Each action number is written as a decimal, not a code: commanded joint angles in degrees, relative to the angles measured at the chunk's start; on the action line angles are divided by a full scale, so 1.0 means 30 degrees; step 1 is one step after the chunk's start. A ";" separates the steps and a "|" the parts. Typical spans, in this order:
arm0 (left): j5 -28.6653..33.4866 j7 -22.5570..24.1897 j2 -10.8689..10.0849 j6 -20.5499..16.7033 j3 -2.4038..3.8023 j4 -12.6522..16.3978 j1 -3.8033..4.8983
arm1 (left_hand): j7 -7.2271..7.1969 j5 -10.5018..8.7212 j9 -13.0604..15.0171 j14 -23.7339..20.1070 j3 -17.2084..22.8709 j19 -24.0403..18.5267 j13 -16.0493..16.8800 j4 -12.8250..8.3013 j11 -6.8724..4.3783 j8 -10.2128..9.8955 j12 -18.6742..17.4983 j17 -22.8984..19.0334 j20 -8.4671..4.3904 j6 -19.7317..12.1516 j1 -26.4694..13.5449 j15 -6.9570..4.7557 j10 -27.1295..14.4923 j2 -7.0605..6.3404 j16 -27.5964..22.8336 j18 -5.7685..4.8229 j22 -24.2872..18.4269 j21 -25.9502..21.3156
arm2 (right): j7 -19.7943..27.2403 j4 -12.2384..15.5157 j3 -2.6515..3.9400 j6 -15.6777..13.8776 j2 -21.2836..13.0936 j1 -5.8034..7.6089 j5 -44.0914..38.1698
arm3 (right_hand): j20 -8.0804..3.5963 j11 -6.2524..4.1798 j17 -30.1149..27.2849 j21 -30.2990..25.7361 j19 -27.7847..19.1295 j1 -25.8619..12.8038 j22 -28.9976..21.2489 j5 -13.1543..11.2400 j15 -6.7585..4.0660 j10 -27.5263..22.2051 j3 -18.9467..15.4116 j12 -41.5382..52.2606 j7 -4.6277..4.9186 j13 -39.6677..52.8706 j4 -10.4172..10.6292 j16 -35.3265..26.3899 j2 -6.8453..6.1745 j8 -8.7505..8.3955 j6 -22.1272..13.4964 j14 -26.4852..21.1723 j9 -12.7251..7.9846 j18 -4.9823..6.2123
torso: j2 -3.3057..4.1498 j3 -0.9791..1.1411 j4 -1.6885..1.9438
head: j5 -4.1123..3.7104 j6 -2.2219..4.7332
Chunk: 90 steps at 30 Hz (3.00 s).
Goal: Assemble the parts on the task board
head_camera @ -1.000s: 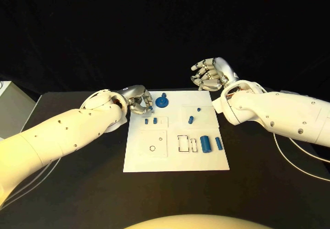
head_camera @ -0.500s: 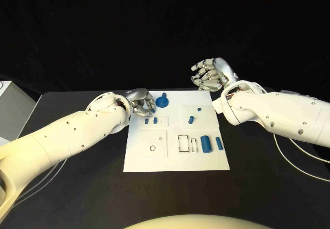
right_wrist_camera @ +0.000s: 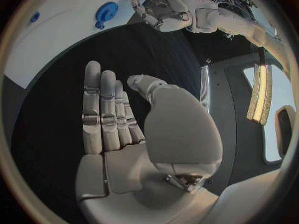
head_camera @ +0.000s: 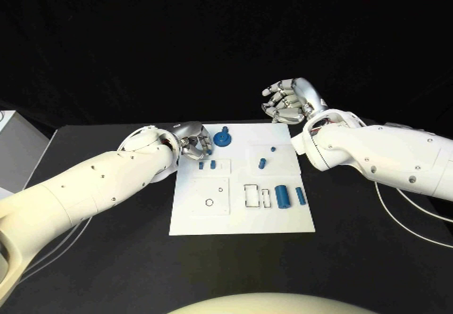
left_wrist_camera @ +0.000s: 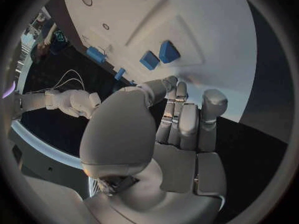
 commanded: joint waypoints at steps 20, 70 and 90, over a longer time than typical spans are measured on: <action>-0.0196 -0.0243 0.0189 0.0733 -0.0062 -0.0224 -0.0017 | 0.0074 0.0011 -0.0065 0.0031 -0.0070 -0.0036 0.0062 -0.0181 0.0119 -0.0494 -0.0549 0.0026 -0.0040 -0.0188 -0.0105 0.0121 0.0202 0.0030 -0.0020 -0.0183 -0.0088 -0.0057 | 0.0200 0.0028 0.0011 0.0039 -0.0011 -0.0004 -0.0051 | 0.0003 -0.0060 0.0023 -0.0067 0.0097 -0.0012 -0.0016 0.0127 -0.0061 0.0095 -0.0081 0.0093 0.0102 -0.0021 -0.0009 -0.0109 0.0059 0.0063 0.0061 0.0130 -0.0030 0.0174 | 0.0013 0.0003 -0.0029 | 0.0016 0.0000; 1.3792 0.2744 -0.4119 -0.1278 0.1735 0.2893 -0.0442 | 0.0738 -0.0004 -0.0814 -0.6208 -0.0872 -0.4686 0.0705 0.0545 0.0811 -0.1933 -0.1748 -0.9887 0.0431 -0.2053 -0.0692 0.0717 -0.1280 0.0070 -0.5042 0.0909 -0.5847 -0.5641 | -0.1569 -0.1351 -0.0051 0.6990 -0.0498 -0.0183 -0.6877 | -0.0775 -0.0445 0.8030 1.2793 0.3443 0.0675 0.9009 -0.4106 -0.0630 0.2969 0.1265 -0.6272 -0.0397 -0.3936 -0.1311 1.2409 -0.0261 -0.0749 0.1983 0.4714 -0.0453 -0.1235 | -0.0159 -0.0066 0.0155 | -0.0660 0.0648; 2.0818 0.4883 -0.7482 0.1119 0.5626 0.9155 -0.4858 | 0.0921 -0.0014 -0.0825 -0.6990 -0.2690 -0.4895 0.0602 0.1577 0.0903 -0.1088 -0.1416 -1.1868 0.0642 -0.1844 -0.0850 0.0922 -0.0898 0.0355 -0.9564 0.0887 -0.8993 -0.9952 | -0.6135 -0.1547 -0.0358 0.9612 -0.0270 -0.0882 -1.7103 | -0.0607 -0.0147 0.8843 1.6082 0.3716 0.0594 1.1333 -0.4863 -0.0322 0.1219 0.0827 -0.8164 -0.0422 -0.5150 -0.1247 1.4508 -0.0720 -0.1378 0.1665 0.4987 -0.0499 -0.1724 | -0.0381 -0.0321 0.0377 | -0.1527 0.0835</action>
